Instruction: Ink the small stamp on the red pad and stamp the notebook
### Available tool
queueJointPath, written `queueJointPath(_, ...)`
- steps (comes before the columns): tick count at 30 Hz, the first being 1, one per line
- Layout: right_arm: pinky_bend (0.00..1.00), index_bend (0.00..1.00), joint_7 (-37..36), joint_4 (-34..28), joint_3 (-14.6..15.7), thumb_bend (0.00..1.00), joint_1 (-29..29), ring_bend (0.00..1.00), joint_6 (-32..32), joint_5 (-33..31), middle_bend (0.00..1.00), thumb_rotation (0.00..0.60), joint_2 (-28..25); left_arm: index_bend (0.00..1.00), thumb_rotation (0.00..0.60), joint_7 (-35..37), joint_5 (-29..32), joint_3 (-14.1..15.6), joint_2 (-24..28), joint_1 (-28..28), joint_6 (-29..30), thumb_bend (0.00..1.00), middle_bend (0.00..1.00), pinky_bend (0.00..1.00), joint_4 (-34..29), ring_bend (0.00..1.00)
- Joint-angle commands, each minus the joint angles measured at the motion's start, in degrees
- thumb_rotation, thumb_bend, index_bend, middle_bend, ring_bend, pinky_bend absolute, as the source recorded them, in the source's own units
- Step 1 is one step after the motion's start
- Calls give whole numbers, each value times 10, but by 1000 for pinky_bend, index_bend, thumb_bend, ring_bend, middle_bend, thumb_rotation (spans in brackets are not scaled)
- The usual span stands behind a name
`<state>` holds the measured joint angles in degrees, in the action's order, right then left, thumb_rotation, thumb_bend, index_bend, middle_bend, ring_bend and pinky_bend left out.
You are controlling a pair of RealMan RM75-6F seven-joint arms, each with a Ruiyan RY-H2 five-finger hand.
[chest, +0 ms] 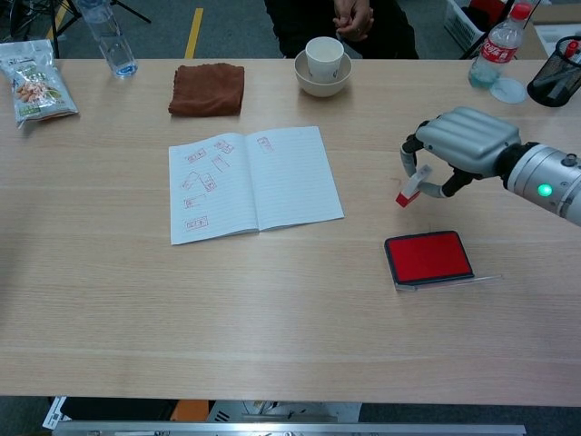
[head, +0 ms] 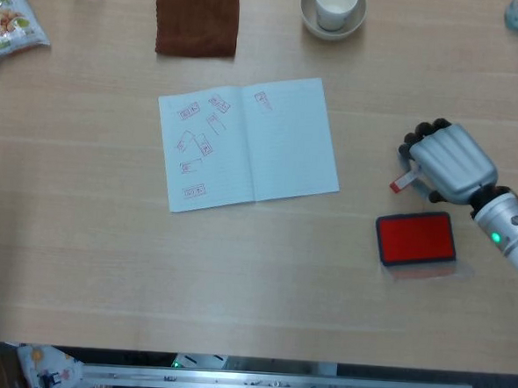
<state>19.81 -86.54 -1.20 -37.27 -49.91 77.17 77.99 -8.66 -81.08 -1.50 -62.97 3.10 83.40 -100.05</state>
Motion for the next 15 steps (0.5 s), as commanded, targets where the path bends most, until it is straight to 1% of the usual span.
queueJointPath(1,318,645,-9,-28,30,393,18,293,-20,41,451,600,-23,216,600,-1,-1,1,-1,1,-2,325,131,104,0,151)
queueJointPath(6,318,645,-5,-34,56,393,28,293,-35,84,451,600,-30,216,600,-2,-4,3,-3,2,-3,325,131,104,1,151)
queueJointPath(15,318,645,-3,0,78,393,34,293,-39,128,451,600,-10,216,600,5,-4,5,0,-2,-1,325,131,104,2,151)
